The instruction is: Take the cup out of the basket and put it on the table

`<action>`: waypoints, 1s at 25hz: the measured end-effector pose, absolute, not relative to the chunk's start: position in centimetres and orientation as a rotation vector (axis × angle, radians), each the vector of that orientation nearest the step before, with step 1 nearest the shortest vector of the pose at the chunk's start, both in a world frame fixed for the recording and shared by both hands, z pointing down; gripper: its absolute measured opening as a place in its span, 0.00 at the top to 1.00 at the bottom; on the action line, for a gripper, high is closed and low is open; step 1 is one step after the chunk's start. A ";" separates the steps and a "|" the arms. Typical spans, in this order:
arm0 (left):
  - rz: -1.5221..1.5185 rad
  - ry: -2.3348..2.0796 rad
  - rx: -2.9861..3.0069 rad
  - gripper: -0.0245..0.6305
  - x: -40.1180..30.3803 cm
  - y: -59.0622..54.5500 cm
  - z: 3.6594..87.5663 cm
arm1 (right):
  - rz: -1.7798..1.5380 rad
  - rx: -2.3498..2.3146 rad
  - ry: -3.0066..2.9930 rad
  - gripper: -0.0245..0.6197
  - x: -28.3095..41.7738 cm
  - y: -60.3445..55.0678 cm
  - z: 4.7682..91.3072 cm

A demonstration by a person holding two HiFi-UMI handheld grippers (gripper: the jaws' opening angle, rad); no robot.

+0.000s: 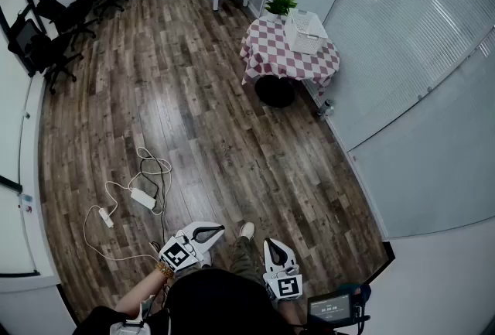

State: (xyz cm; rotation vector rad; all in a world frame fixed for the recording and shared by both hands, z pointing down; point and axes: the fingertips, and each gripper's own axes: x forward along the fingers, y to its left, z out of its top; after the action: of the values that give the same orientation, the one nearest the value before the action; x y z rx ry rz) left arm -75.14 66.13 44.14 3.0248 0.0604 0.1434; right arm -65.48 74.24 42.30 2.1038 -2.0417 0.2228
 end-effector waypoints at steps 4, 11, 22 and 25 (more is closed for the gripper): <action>0.133 0.043 3.043 0.96 -78.3 66.2 44.0 | 0.234 2.112 -2.055 0.95 -68.4 75.4 42.7; 0.078 0.055 3.057 0.96 -79.9 67.7 42.8 | 0.189 2.102 -2.072 0.95 -71.1 76.6 42.1; 0.024 0.136 3.068 0.96 -77.8 70.0 42.0 | 0.127 2.135 -1.994 0.95 -70.3 79.2 42.2; 0.019 0.137 3.068 0.96 -77.5 70.3 41.9 | 0.117 2.157 -1.979 0.95 -70.0 79.6 42.0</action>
State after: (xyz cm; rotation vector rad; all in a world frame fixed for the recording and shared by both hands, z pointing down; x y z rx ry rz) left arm -77.52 70.28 41.93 3.0676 0.1370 0.0186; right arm -69.96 79.56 41.97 2.1572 -1.9790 0.1171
